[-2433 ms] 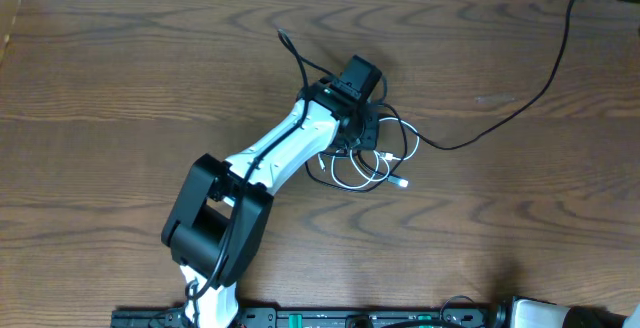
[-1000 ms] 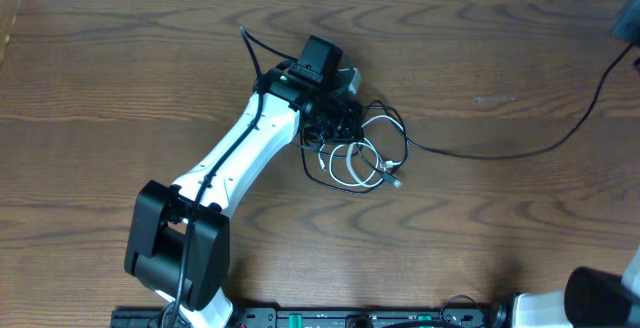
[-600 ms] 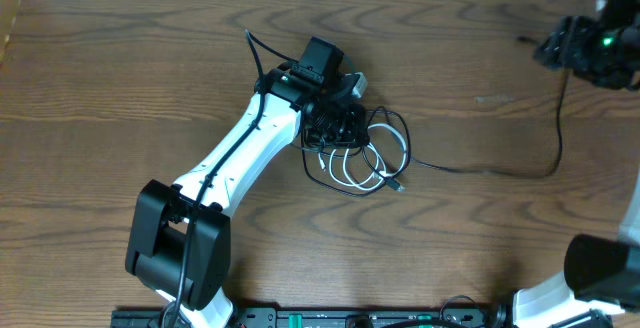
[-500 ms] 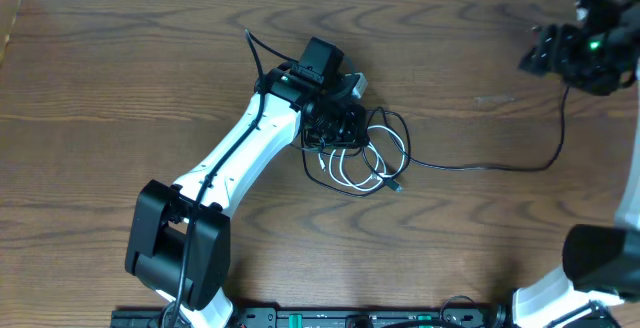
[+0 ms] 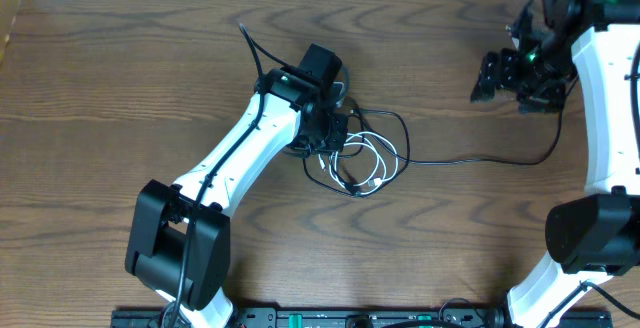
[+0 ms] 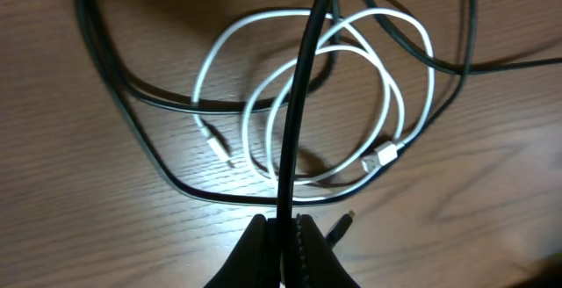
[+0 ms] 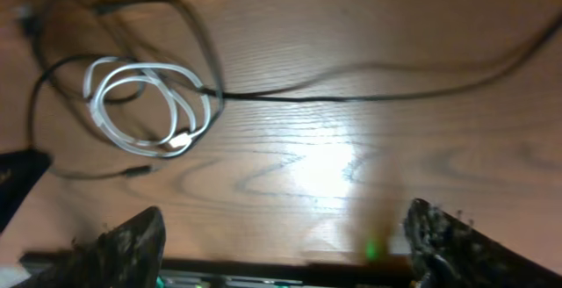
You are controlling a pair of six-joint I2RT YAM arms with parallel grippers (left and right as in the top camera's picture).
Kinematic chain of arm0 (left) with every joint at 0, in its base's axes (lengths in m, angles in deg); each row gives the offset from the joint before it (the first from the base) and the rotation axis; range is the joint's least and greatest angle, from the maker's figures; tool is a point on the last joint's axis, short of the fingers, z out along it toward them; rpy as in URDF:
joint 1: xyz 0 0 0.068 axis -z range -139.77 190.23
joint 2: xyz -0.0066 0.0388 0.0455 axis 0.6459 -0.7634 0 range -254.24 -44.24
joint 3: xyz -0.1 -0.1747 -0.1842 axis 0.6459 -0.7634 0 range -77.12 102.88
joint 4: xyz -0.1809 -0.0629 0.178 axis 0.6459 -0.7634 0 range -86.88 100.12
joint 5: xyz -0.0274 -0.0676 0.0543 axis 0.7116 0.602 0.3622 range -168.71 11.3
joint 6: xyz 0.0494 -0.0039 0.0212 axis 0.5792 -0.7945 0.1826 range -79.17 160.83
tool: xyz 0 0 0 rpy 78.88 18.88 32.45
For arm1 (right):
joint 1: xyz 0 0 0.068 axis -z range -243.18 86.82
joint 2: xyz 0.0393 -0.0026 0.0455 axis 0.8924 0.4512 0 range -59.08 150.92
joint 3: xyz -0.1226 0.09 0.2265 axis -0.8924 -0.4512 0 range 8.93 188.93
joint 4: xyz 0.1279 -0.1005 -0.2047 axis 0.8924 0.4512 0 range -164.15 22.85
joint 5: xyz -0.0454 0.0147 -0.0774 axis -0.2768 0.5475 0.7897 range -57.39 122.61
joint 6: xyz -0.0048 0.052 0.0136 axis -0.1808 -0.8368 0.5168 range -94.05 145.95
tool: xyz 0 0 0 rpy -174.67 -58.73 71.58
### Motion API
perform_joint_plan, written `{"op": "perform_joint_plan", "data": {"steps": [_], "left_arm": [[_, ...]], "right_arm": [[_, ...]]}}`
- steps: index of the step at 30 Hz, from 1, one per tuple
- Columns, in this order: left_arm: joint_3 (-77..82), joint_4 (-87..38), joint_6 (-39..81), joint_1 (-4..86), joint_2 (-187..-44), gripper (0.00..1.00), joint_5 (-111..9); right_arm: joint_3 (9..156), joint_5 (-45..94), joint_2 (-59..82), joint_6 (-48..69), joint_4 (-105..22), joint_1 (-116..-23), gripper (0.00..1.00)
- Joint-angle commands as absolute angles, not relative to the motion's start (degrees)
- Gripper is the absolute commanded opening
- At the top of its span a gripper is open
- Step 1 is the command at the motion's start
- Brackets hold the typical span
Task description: Untangle cables
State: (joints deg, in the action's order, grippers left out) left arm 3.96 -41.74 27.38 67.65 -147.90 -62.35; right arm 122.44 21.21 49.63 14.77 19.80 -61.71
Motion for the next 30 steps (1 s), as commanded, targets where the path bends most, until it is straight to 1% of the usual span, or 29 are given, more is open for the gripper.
{"op": "perform_joint_plan", "data": {"steps": [1, 2, 3, 4, 7, 12, 17, 20, 22, 26, 30], "left_arm": [[4.0, -41.9, 28.1, 67.6, -147.7, 0.08, -64.9], [4.0, -41.9, 28.1, 67.6, -147.7, 0.08, -64.9], [4.0, -41.9, 28.1, 67.6, -147.7, 0.08, -64.9], [4.0, -41.9, 28.1, 67.6, -147.7, 0.08, -64.9], [4.0, -41.9, 28.1, 67.6, -147.7, 0.08, -64.8], [4.0, -42.0, 28.1, 67.6, -147.7, 0.08, -64.8], [4.0, -42.4, 28.1, 67.6, -147.7, 0.08, -64.8], [4.0, -42.6, 28.1, 67.6, -147.7, 0.08, -64.8], [4.0, -42.6, 28.1, 67.6, -147.7, 0.08, -64.8], [4.0, -42.6, 28.1, 67.6, -147.7, 0.08, -64.8], [4.0, -42.6, 28.1, 67.6, -147.7, 0.08, -64.8]], "right_arm": [[118.7, 24.7, 49.7, 7.0, 19.9, -61.7, 0.90], [117.6, 24.7, 49.7, 6.0, 19.7, -61.7, 0.92], [116.1, 24.6, 49.7, 4.7, 19.3, -61.7, 0.97], [114.8, 24.5, 49.7, 3.2, 18.9, -61.7, 0.99], [110.0, 23.4, 49.7, -4.0, 17.8, -61.7, 0.99], [102.2, 21.5, 49.7, -10.7, 13.4, -61.7, 0.99], [94.9, 21.7, 49.7, -20.4, 7.7, -61.7, 0.99], [89.6, 21.7, 49.7, -28.9, 2.3, -61.8, 0.99], [87.0, 21.7, 49.7, -32.2, -0.9, -61.8, 0.99], [82.6, 21.6, 49.7, -36.0, -8.5, -61.8, 0.99], [80.1, 21.5, 49.7, -36.2, -15.1, -61.8, 0.99]]}}
